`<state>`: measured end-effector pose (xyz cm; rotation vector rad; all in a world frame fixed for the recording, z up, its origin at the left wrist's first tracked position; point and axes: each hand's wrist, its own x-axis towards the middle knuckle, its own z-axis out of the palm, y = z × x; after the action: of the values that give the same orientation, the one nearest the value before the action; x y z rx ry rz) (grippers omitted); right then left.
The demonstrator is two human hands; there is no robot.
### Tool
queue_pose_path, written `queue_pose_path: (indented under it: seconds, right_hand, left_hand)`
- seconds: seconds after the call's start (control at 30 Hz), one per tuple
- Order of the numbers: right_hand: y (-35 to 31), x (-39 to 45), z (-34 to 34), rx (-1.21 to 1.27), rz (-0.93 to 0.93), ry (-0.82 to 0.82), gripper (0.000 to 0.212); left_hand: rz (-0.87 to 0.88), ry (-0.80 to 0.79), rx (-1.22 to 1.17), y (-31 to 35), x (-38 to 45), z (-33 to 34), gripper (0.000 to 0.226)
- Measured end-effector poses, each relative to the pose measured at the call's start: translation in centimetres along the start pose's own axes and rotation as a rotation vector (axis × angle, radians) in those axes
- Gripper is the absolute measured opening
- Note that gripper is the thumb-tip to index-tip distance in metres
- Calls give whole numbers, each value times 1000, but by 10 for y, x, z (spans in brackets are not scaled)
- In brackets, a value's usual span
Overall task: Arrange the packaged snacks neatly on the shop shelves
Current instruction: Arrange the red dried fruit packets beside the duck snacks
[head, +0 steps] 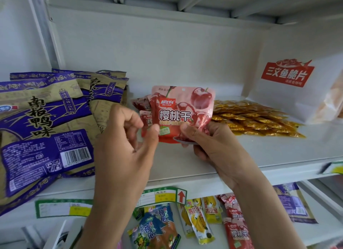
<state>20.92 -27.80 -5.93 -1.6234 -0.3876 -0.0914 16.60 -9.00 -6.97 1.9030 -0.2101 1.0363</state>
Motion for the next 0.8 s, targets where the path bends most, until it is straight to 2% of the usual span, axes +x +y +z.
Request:
queue_pose_path:
  seconds: [0.07,0.17,0.27,0.3,0.37,0.43,0.47,0.6,0.7,0.8]
  right_hand:
    - [-1,-2,0,16,-34,-5,27]
    - [-1,-5,-1,42,-65,-34,46]
    - [-1,-6,-3,20,-42,-80,75]
    - [-3,-6,-3,4,-53,-96,74]
    - [-5,-8,-3,-17,-115,-128,54]
    - [-7,-10,-3,21,-135,-164,40]
    - [-7,-11,-4,43,-116,-168,40]
    - [-8,-10,-6,33,14,-130,52]
    - [-4,-6,-6,-33,3,-101,31]
    - [-2,-5,-7,63,38,-53,34]
  left_hand:
    - [74,-79,50,5,-3,-1,23]
    - [-57,-353,-17,7,-5,8,49]
    - [-103,-437,-89,15,-6,16,48]
    - [-126,-429,-146,17,-3,17,46]
    - [-190,-389,-255,19,5,17,40]
    - [-254,-327,-318,16,13,18,21]
    - [-293,-336,-349,15,16,16,13]
    - [-431,-435,-469,4,24,3,20]
    - [-509,-444,-594,-1,22,-2,36]
    - [-523,-410,-639,-2,17,0,39]
